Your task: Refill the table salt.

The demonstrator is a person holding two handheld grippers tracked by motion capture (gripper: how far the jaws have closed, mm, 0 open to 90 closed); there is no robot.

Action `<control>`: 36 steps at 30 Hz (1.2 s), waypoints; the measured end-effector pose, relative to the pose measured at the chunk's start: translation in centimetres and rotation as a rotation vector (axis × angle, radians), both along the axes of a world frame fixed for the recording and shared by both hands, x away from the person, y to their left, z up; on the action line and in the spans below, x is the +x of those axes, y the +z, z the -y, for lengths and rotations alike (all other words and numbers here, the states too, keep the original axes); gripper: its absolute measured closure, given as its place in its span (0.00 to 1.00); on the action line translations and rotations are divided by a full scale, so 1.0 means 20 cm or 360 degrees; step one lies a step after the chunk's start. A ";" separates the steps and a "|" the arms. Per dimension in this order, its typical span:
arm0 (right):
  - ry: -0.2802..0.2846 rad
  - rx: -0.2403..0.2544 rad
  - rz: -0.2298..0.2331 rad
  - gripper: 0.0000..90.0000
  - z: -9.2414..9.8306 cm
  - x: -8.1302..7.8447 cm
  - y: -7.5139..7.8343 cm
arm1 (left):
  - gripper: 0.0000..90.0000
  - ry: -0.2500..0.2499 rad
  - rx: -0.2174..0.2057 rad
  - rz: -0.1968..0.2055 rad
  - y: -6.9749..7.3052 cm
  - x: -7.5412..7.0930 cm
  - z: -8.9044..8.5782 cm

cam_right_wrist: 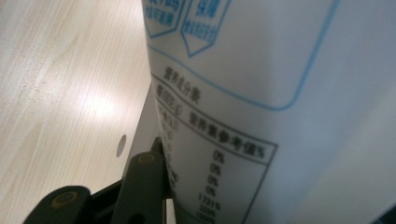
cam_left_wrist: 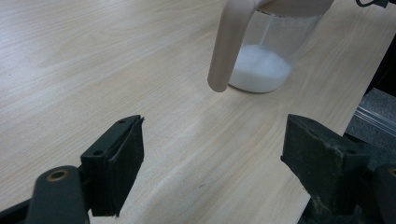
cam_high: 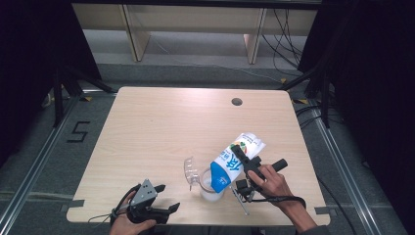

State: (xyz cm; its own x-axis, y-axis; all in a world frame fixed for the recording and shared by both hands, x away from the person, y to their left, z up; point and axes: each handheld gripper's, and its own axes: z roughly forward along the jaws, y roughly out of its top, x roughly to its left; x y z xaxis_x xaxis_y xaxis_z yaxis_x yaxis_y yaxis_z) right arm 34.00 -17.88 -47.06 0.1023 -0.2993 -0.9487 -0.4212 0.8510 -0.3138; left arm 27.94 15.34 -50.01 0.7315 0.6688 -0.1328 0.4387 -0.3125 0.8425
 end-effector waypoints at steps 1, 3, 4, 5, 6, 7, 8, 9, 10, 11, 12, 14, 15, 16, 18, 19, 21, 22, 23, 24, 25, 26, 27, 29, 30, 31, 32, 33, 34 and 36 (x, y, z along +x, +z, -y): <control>0.0022 -0.0022 0.0017 0.69 0.00 0.00 0.01 | 0.23 0.0000 0.0000 0.0001 0.00 0.00 0.00; -0.0003 0.0019 -0.0011 0.69 0.00 0.00 -0.01 | 0.23 0.0001 0.0001 0.0002 0.00 0.00 0.00; -0.0018 0.0017 -0.0017 0.69 0.01 0.00 -0.01 | 0.23 -0.0003 0.0004 0.0006 0.00 0.00 0.00; -0.0025 0.0017 -0.0021 0.69 0.01 0.00 -0.01 | 0.23 -0.0004 0.0005 0.0008 0.00 0.00 0.00; -0.0021 0.0018 -0.0018 0.69 0.01 0.00 -0.01 | 0.23 -0.0004 0.0005 0.0008 0.00 0.00 0.00; -0.0015 0.0019 -0.0016 0.69 0.01 0.00 -0.01 | 0.23 0.0001 0.0001 0.0001 0.00 0.00 0.00; -0.0015 0.0016 -0.0015 0.69 0.01 0.00 -0.01 | 0.23 0.0001 0.0000 0.0001 0.00 0.00 0.00; -0.0019 0.0016 -0.0018 0.69 0.01 0.00 -0.01 | 0.23 -0.0004 0.0005 0.0008 0.00 0.00 0.00; -0.0021 0.0014 -0.0018 0.69 0.01 0.00 -0.01 | 0.23 -0.0005 0.0006 0.0008 0.00 0.00 0.00; -0.0020 0.0014 -0.0019 0.69 0.01 0.00 -0.01 | 0.23 0.0000 0.0002 0.0003 0.00 0.00 0.00; -0.0020 0.0014 -0.0019 0.69 0.01 0.00 -0.01 | 0.23 0.0000 0.0002 0.0001 0.00 0.00 0.00; -0.0020 0.0014 -0.0020 0.69 0.01 0.00 -0.02 | 0.23 -0.0005 0.0006 0.0008 0.00 0.00 0.00; -0.0022 0.0020 -0.0021 0.69 0.01 0.00 -0.02 | 0.23 -0.0005 0.0006 0.0008 0.00 0.00 0.00; -0.0024 0.0023 -0.0015 0.69 0.01 0.00 -0.02 | 0.23 -0.0004 0.0005 0.0008 0.00 0.00 0.00; -0.0022 0.0013 -0.0019 0.70 0.01 0.00 -0.01 | 0.23 -0.0005 0.0005 0.0008 0.00 0.00 0.00; -0.0020 0.0011 -0.0014 0.70 0.01 0.00 -0.01 | 0.23 0.0000 0.0001 0.0002 0.00 0.00 0.00; -0.0022 0.0015 -0.0013 0.70 0.01 0.00 -0.01 | 0.23 -0.0001 0.0001 0.0003 0.00 0.00 0.00; -0.0023 0.0015 -0.0012 0.70 0.01 0.00 -0.01 | 0.23 -0.0006 0.0007 0.0010 0.00 0.00 0.00; -0.0024 0.0016 -0.0012 0.70 0.01 0.00 -0.01 | 0.23 -0.0006 0.0007 0.0009 0.00 0.00 0.00; -0.0024 0.0016 -0.0008 0.70 0.01 0.00 -0.01 | 0.23 -0.0005 0.0006 0.0008 0.00 0.00 0.00; -0.0028 0.0014 -0.0007 0.70 0.01 0.00 -0.01 | 0.23 -0.0005 0.0006 0.0009 0.00 0.00 0.00; -0.0021 0.0014 -0.0012 0.70 0.01 0.00 -0.01 | 0.23 -0.0005 0.0007 0.0008 0.00 0.00 0.00; 0.0001 -0.0029 0.0012 0.70 0.00 0.00 0.00 | 0.23 -0.0005 0.0005 0.0008 0.00 0.00 0.00; -0.0014 0.0024 -0.0003 0.70 0.00 0.00 -0.02 | 0.23 -0.0001 0.0001 0.0003 0.00 0.00 0.00; 0.0000 -0.0031 0.0013 0.71 0.00 0.00 -0.01 | 0.23 -0.0007 0.0008 0.0010 0.00 0.00 0.00; 0.0001 -0.0030 0.0012 0.71 0.00 0.00 -0.01 | 0.23 -0.0006 0.0007 0.0009 0.00 0.00 0.00; 0.0006 -0.0025 0.0015 0.71 0.00 0.00 -0.01 | 0.23 -0.0006 0.0006 0.0009 0.00 0.00 0.00; 0.0005 -0.0025 0.0015 0.71 0.00 0.00 -0.01 | 0.23 -0.0008 0.0005 0.0007 0.00 0.00 0.00; 0.0004 -0.0026 0.0014 0.71 0.00 0.00 0.00 | 0.23 -0.0008 0.0003 0.0008 0.00 0.00 0.00; 0.0006 -0.0023 0.0016 0.71 0.00 0.00 0.00 | 0.23 -0.0004 0.0003 0.0002 0.00 0.00 0.00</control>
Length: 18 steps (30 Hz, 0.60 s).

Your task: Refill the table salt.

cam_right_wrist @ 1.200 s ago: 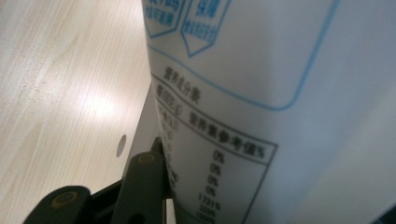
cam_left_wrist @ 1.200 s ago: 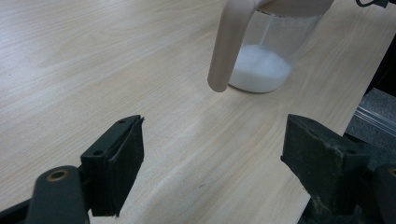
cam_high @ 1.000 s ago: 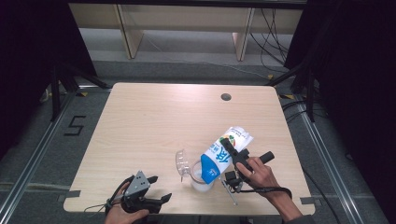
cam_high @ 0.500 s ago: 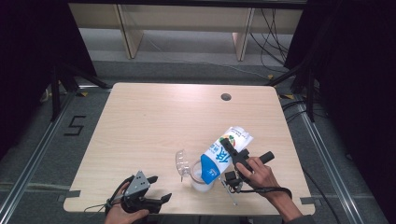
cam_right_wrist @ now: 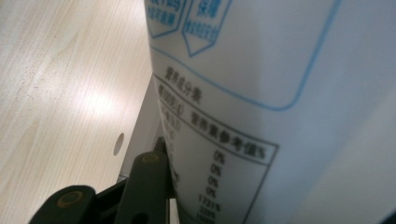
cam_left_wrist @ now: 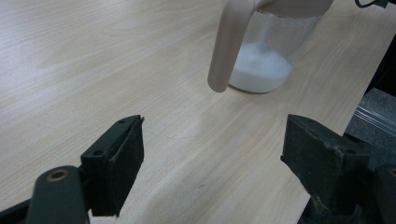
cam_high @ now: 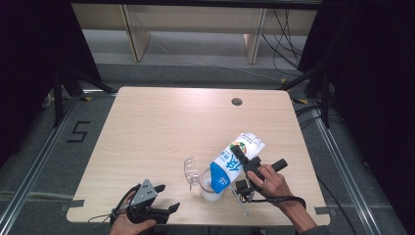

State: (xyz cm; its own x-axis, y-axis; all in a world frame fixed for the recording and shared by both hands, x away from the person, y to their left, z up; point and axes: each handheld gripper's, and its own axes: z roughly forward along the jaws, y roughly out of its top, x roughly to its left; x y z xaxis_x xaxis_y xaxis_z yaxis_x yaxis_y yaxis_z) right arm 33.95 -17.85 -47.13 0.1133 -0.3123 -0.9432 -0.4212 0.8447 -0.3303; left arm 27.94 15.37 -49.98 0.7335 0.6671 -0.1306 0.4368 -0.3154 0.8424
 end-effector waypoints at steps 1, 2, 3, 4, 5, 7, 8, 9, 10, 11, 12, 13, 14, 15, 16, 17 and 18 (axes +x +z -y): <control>0.0000 0.0000 0.0000 0.71 0.00 0.00 0.00 | 0.23 -0.0003 0.0000 0.0006 0.00 0.00 0.00; -0.0035 0.0047 -0.0033 0.72 0.01 0.00 -0.01 | 0.23 -0.0005 0.0002 0.0008 0.00 0.00 0.00; -0.0015 -0.0012 -0.0007 0.72 0.00 0.00 0.00 | 0.23 -0.0004 -0.0001 0.0007 0.00 0.00 0.00; -0.0023 0.0016 -0.0019 0.72 0.01 0.00 -0.01 | 0.23 -0.0001 -0.0004 0.0004 0.00 0.00 0.00; -0.0028 0.0034 -0.0023 0.72 0.01 0.00 -0.01 | 0.23 0.0001 0.0001 0.0001 0.00 0.00 0.00; -0.0035 0.0029 -0.0024 0.72 0.01 0.00 -0.01 | 0.23 0.0003 0.0000 0.0000 0.00 0.00 0.00; -0.0036 0.0028 -0.0026 0.72 0.01 0.00 -0.01 | 0.23 0.0003 -0.0001 0.0001 0.00 0.00 0.00; -0.0035 0.0032 -0.0024 0.72 0.01 0.00 -0.01 | 0.23 0.0004 -0.0002 0.0000 0.00 0.00 0.00; -0.0034 0.0033 -0.0023 0.72 0.01 0.00 -0.01 | 0.23 0.0004 -0.0001 0.0000 0.00 0.00 0.00; -0.0007 -0.0025 0.0003 0.72 0.00 0.00 0.00 | 0.23 -0.0004 0.0006 0.0009 0.00 0.00 0.00; 0.0008 -0.0026 0.0016 0.72 0.00 0.00 0.01 | 0.23 -0.0001 0.0004 0.0007 0.00 0.00 0.00; 0.0007 -0.0011 0.0016 0.72 0.00 0.00 0.00 | 0.23 0.0002 0.0001 0.0001 0.00 0.00 0.00; -0.0010 0.0024 -0.0008 0.72 0.00 0.00 -0.01 | 0.23 0.0003 0.0000 -0.0001 0.00 0.00 0.00; -0.0033 0.0032 -0.0021 0.72 0.01 0.00 -0.01 | 0.23 0.0004 0.0000 -0.0001 0.00 0.00 0.00; -0.0042 0.0029 -0.0025 0.72 0.01 0.00 -0.01 | 0.23 0.0003 0.0000 0.0000 0.00 0.00 0.00; -0.0040 0.0028 -0.0024 0.73 0.01 0.00 -0.01 | 0.23 0.0004 -0.0002 -0.0001 0.00 0.00 0.00; 0.0001 -0.0033 0.0013 0.73 0.00 0.00 0.01 | 0.23 0.0003 -0.0001 0.0001 0.00 0.00 0.00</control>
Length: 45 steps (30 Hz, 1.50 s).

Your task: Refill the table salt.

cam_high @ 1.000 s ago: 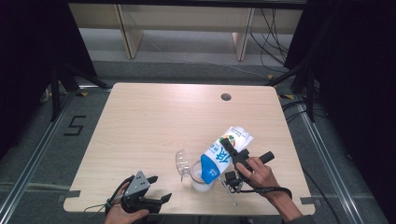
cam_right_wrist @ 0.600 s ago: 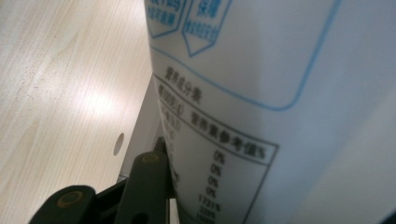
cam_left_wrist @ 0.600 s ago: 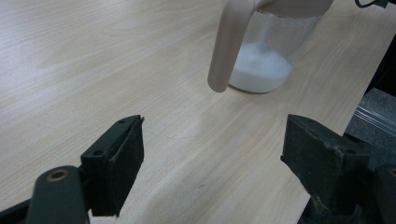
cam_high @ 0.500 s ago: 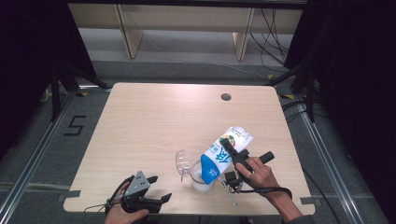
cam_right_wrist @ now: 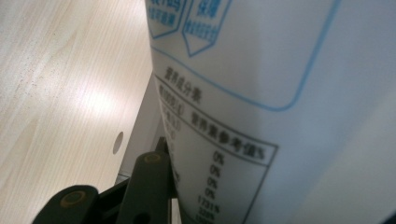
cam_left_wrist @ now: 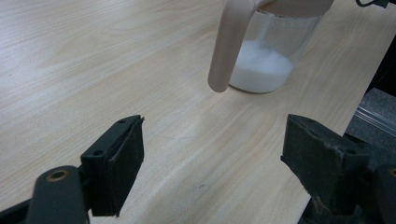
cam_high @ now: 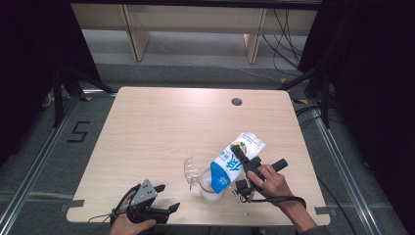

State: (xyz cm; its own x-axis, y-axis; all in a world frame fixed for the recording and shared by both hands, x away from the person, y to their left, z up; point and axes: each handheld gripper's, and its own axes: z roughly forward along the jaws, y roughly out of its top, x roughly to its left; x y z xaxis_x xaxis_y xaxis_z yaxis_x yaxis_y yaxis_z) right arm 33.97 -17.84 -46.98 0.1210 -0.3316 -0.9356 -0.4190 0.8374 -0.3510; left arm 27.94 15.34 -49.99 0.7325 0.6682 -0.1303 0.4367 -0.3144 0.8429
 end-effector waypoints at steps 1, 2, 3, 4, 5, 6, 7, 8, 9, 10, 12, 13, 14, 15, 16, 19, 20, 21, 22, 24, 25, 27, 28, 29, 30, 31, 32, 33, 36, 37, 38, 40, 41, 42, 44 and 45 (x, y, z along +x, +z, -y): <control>-0.0004 0.0025 0.0000 0.73 0.00 0.00 0.00 | 0.23 0.0000 0.0001 -0.0001 0.00 0.00 0.00; -0.0003 0.0024 0.0003 0.73 0.00 0.00 -0.01 | 0.23 0.0002 -0.0001 -0.0003 0.00 0.00 0.00; -0.0002 0.0008 0.0002 0.73 0.00 0.00 0.00 | 0.23 0.0002 -0.0001 -0.0001 0.00 0.00 0.00; -0.0044 0.0064 -0.0033 0.73 0.01 0.00 -0.02 | 0.23 0.0001 -0.0001 -0.0003 0.00 0.00 0.00; -0.0052 0.0064 -0.0037 0.73 0.01 0.00 -0.02 | 0.23 0.0001 -0.0001 -0.0004 0.00 0.00 0.00; -0.0021 0.0009 -0.0010 0.73 0.00 0.00 -0.01 | 0.23 -0.0005 0.0006 0.0004 0.00 0.00 0.00; -0.0036 0.0055 -0.0028 0.73 0.01 0.00 -0.02 | 0.23 0.0001 -0.0001 -0.0003 0.00 0.00 0.00; -0.0037 0.0058 -0.0028 0.73 0.01 0.00 -0.02 | 0.23 0.0000 0.0000 -0.0001 0.00 0.00 0.00; -0.0011 0.0011 -0.0003 0.73 0.00 0.00 0.00 | 0.23 0.0001 -0.0001 0.0000 0.00 0.00 0.00; 0.0006 0.0003 0.0010 0.73 0.00 0.00 0.00 | 0.23 0.0000 0.0000 0.0000 0.00 0.00 0.00; 0.0012 0.0008 0.0014 0.73 0.00 0.00 0.00 | 0.23 0.0002 -0.0001 -0.0002 0.00 0.00 0.00; -0.0026 0.0057 -0.0022 0.73 0.01 0.00 -0.01 | 0.23 0.0001 -0.0001 -0.0002 0.00 0.00 0.00; -0.0043 0.0054 -0.0029 0.73 0.01 0.00 -0.01 | 0.23 0.0000 0.0000 -0.0003 0.00 0.00 0.00; -0.0047 0.0055 -0.0030 0.73 0.01 0.00 -0.02 | 0.23 0.0002 -0.0001 -0.0002 0.00 0.00 0.00; -0.0043 0.0055 -0.0028 0.73 0.01 0.00 -0.02 | 0.23 0.0001 -0.0001 -0.0001 0.00 0.00 0.00; -0.0042 0.0056 -0.0028 0.73 0.01 0.00 -0.01 | 0.23 0.0001 -0.0002 0.0000 0.00 0.00 0.00; -0.0040 0.0053 -0.0027 0.73 0.01 0.00 -0.01 | 0.23 0.0001 -0.0001 -0.0001 0.00 0.00 0.00; -0.0036 0.0049 -0.0021 0.73 0.01 0.00 -0.01 | 0.23 0.0001 0.0000 -0.0001 0.00 0.00 0.00; 0.0006 -0.0005 0.0014 0.73 0.00 0.00 0.00 | 0.23 0.0001 0.0000 -0.0002 0.00 0.00 0.00; -0.0018 0.0014 -0.0002 0.73 0.00 0.00 0.00 | 0.23 -0.0004 0.0004 0.0005 0.00 0.00 0.00; -0.0045 0.0059 -0.0028 0.73 0.01 -0.01 -0.02 | 0.23 -0.0006 0.0006 0.0006 0.00 0.00 0.00; -0.0049 0.0064 -0.0030 0.73 0.01 -0.01 -0.02 | 0.23 -0.0009 0.0010 0.0015 0.00 0.00 0.00; -0.0018 0.0008 -0.0003 0.73 0.00 0.00 0.00 | 0.23 0.0002 -0.0007 0.0001 0.00 0.00 0.00; -0.0010 0.0012 0.0001 0.74 0.00 0.00 0.00 | 0.23 -0.0002 0.0003 0.0006 0.00 0.00 0.00; -0.0004 0.0020 0.0005 0.74 0.00 0.00 0.00 | 0.23 -0.0002 0.0003 0.0002 0.00 0.00 0.00; -0.0006 0.0019 0.0006 0.74 0.00 0.00 0.00 | 0.23 0.0001 0.0000 -0.0002 0.00 0.00 0.00; -0.0009 0.0013 0.0005 0.74 0.00 0.00 0.00 | 0.23 -0.0005 0.0006 0.0007 0.00 0.00 0.00; -0.0011 0.0014 0.0005 0.74 0.00 0.00 0.00 | 0.23 -0.0006 0.0007 0.0005 0.00 0.00 0.00; -0.0012 0.0019 0.0007 0.74 0.00 0.00 0.00 | 0.23 0.0000 0.0000 -0.0003 0.00 0.00 0.00; -0.0012 0.0018 0.0007 0.74 0.00 0.00 0.00 | 0.23 0.0000 -0.0007 0.0006 0.00 0.00 0.00; -0.0011 0.0018 0.0007 0.74 0.00 0.00 0.00 | 0.23 -0.0028 0.0030 0.0033 0.00 0.01 -0.01; -0.0013 0.0016 0.0005 0.74 0.00 0.00 0.00 | 0.23 -0.0009 0.0042 0.0015 0.00 0.01 -0.01; -0.0011 0.0015 0.0007 0.74 0.00 0.00 0.00 | 0.23 -0.0012 0.0048 0.0008 0.00 0.01 -0.01; -0.0023 0.0005 -0.0001 0.74 0.00 -0.01 0.00 | 0.23 -0.0022 0.0006 0.0026 0.00 0.01 0.00; -0.0017 0.0006 0.0006 0.74 0.00 -0.01 0.00 | 0.23 -0.0012 0.0018 0.0013 0.00 0.00 -0.01; -0.0018 0.0003 0.0003 0.74 0.00 -0.01 0.00 | 0.23 -0.0011 0.0045 0.0010 0.00 0.01 -0.01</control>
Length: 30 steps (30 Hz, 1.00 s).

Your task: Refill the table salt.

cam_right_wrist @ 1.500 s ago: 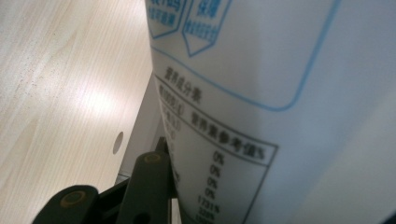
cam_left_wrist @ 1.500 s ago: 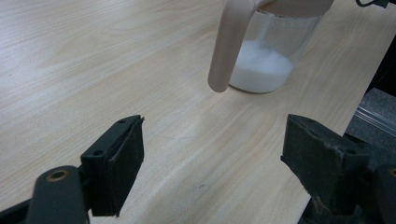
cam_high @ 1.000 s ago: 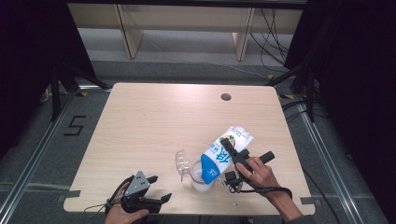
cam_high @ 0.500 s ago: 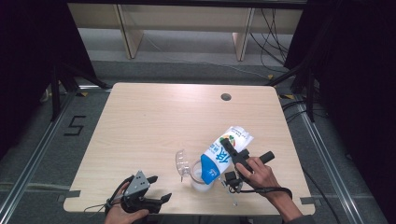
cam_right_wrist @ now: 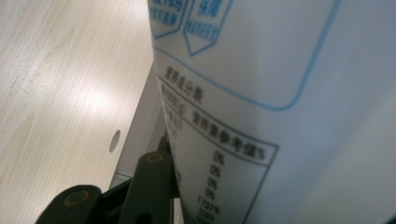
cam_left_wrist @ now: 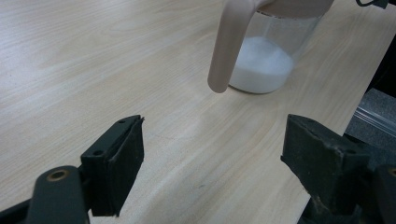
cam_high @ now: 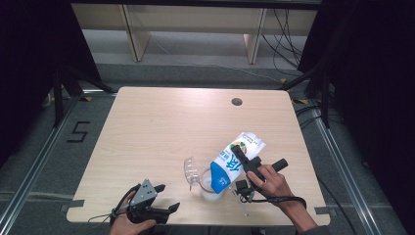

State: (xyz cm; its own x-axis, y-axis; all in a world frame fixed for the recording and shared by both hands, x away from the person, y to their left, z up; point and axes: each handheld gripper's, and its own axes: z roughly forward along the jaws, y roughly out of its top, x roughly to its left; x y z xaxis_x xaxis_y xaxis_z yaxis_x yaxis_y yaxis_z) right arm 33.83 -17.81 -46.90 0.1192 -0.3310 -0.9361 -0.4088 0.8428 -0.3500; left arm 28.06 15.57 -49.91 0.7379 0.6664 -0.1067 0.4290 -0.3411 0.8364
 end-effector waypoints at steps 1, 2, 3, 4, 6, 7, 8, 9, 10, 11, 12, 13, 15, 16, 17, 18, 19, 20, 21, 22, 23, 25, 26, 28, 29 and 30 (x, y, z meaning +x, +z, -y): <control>-0.0026 0.0036 -0.0023 0.74 0.01 0.00 -0.01 | 0.23 0.0000 -0.0006 -0.0001 0.00 0.00 0.00; -0.0030 0.0037 -0.0024 0.74 0.01 0.00 -0.01 | 0.23 0.0009 -0.0050 -0.0001 0.00 0.00 0.01; -0.0024 0.0031 -0.0019 0.74 0.01 0.00 -0.01 | 0.23 -0.0012 -0.0035 0.0020 0.00 0.00 0.01; 0.0003 -0.0010 0.0003 0.74 0.00 0.00 0.00 | 0.23 -0.0009 -0.0037 0.0015 0.00 0.00 0.01; -0.0006 0.0006 -0.0002 0.74 0.00 0.00 0.00 | 0.23 0.0015 -0.0049 -0.0012 0.00 -0.01 0.01; 0.0003 0.0013 0.0003 0.74 0.00 0.00 0.00 | 0.23 0.0015 -0.0050 -0.0013 0.00 -0.01 0.01; -0.0021 0.0055 -0.0021 0.74 0.01 0.00 -0.01 | 0.23 0.0010 -0.0044 -0.0006 0.00 -0.01 0.01; -0.0031 0.0053 -0.0025 0.74 0.01 0.00 -0.02 | 0.23 0.0009 -0.0050 -0.0008 0.00 -0.01 0.01; -0.0034 0.0046 -0.0026 0.74 0.01 0.00 -0.02 | 0.23 -0.0013 0.0017 0.0016 0.00 0.00 -0.01; -0.0033 0.0040 -0.0023 0.74 0.01 0.00 -0.02 | 0.23 -0.0007 -0.0020 0.0014 0.00 0.00 0.00; -0.0034 0.0042 -0.0025 0.74 0.01 0.00 -0.02 | 0.23 -0.0011 -0.0019 0.0008 0.00 0.00 0.00; -0.0017 -0.0012 -0.0008 0.74 0.00 0.00 0.00 | 0.23 -0.0013 -0.0037 0.0017 0.00 0.00 0.01; 0.0005 0.0008 0.0007 0.74 0.00 0.00 -0.01 | 0.23 -0.0019 0.0013 0.0018 0.00 0.00 0.00; 0.0015 0.0019 0.0016 0.74 0.00 0.00 -0.01 | 0.23 0.0013 -0.0032 -0.0005 0.00 -0.01 0.01; 0.0036 -0.0005 0.0033 0.75 -0.01 0.00 0.00 | 0.23 0.0000 0.0008 0.0005 0.00 0.00 0.00; 0.0010 0.0052 0.0002 0.75 0.00 0.00 -0.02 | 0.23 0.0008 -0.0004 -0.0001 0.00 0.00 0.00; -0.0020 0.0046 -0.0015 0.75 0.00 0.00 -0.02 | 0.23 0.0006 -0.0023 -0.0003 0.00 0.00 0.00; -0.0037 0.0041 -0.0026 0.75 0.01 0.00 -0.03 | 0.23 -0.0001 0.0011 0.0013 0.00 0.00 0.00; -0.0034 0.0036 -0.0023 0.75 0.01 0.00 -0.02 | 0.23 -0.0011 -0.0012 0.0016 0.00 0.00 0.00; -0.0025 0.0036 -0.0022 0.75 0.01 0.00 -0.02 | 0.23 -0.0010 -0.0010 0.0014 0.00 0.00 0.00; -0.0022 0.0045 -0.0022 0.75 0.01 0.00 -0.02 | 0.23 -0.0001 -0.0019 0.0009 0.00 0.00 0.00; -0.0004 0.0034 -0.0006 0.75 0.00 0.00 -0.02 | 0.23 0.0000 -0.0018 0.0008 0.00 0.00 0.00; -0.0003 0.0032 -0.0004 0.75 0.00 0.00 -0.02 | 0.23 -0.0004 -0.0020 0.0008 0.00 0.00 0.00; -0.0004 0.0029 -0.0002 0.75 0.00 0.00 -0.02 | 0.23 -0.0013 0.0018 0.0018 0.00 0.00 0.00; -0.0003 0.0021 -0.0001 0.75 0.00 0.00 -0.02 | 0.23 0.0010 -0.0032 -0.0004 0.00 -0.01 0.01; -0.0024 0.0044 -0.0017 0.75 0.00 0.00 -0.02 | 0.23 -0.0003 -0.0017 0.0010 0.00 0.00 0.00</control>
State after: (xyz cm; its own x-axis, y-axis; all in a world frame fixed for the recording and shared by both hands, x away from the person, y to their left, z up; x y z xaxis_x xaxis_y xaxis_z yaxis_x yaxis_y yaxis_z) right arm 33.73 -17.90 -47.37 0.1045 -0.3064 -0.9462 -0.3997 0.8582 -0.3220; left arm 27.98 15.52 -49.86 0.7398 0.6639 -0.1092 0.4232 -0.3330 0.8426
